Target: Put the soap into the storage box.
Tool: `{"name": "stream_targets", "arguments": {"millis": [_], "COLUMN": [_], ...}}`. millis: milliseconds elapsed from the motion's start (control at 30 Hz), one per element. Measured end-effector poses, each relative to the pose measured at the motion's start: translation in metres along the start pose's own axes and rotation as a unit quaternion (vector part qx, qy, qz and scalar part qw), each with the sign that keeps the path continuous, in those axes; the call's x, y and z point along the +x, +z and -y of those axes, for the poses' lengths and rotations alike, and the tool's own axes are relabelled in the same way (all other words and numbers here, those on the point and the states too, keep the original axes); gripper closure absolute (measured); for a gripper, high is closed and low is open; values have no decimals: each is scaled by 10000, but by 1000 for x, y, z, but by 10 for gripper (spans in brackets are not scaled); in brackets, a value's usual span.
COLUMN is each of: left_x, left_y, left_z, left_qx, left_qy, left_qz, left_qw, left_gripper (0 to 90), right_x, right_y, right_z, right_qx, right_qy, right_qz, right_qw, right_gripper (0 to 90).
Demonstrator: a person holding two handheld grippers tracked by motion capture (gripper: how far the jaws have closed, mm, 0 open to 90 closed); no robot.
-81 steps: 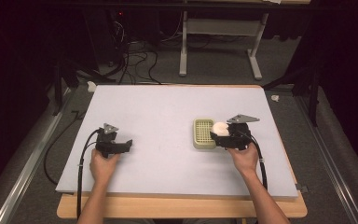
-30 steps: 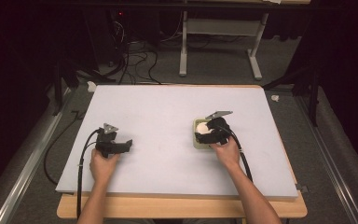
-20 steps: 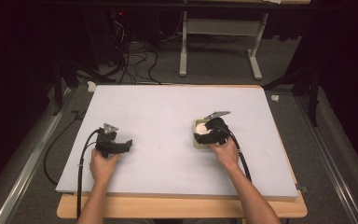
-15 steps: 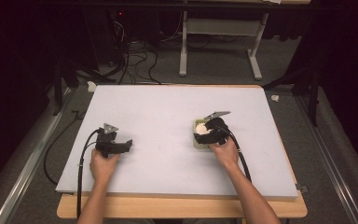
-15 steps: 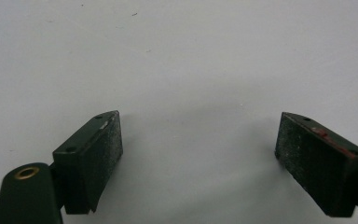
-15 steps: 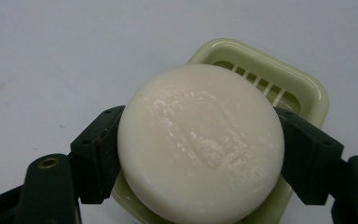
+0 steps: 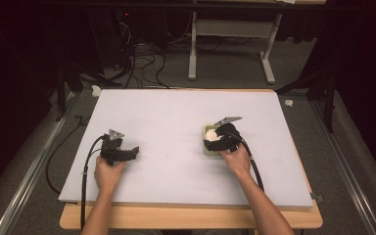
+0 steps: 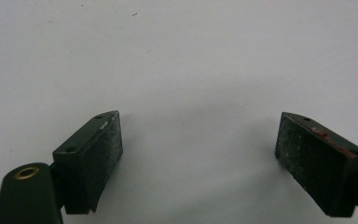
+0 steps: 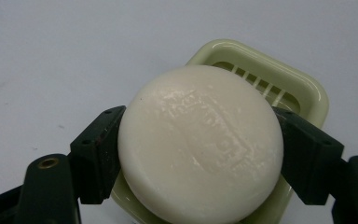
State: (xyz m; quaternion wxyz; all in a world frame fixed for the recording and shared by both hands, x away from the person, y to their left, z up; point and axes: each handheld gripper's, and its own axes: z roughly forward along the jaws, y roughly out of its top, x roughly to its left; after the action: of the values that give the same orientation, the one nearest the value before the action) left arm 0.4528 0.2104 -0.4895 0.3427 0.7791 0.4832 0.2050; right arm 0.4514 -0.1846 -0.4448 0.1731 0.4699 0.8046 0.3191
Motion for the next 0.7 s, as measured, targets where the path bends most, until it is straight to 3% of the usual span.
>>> {"name": "stream_targets", "arguments": {"millis": [100, 233, 400, 700], "left_x": [0, 0, 0, 0], "left_y": [0, 0, 0, 0], "left_z": [0, 0, 0, 0], "left_qx": [0, 0, 0, -1], "left_qy": [2, 2, 2, 0], "left_qz": [0, -1, 1, 1], "left_qw": [10000, 10000, 10000, 10000], "left_gripper": [153, 154, 154, 153], "right_x": [-1, -4, -4, -5], "right_y": [0, -8, -10, -21], "right_z": [0, -2, -1, -2], "right_qx": [-4, -238, -229, -455], "right_qy": [-9, 88, 76, 98], "right_qz": [14, -16, 4, 30], "right_qw": [10000, 9997, 9997, 9989], "right_gripper": [236, 227, 226, 234]}}
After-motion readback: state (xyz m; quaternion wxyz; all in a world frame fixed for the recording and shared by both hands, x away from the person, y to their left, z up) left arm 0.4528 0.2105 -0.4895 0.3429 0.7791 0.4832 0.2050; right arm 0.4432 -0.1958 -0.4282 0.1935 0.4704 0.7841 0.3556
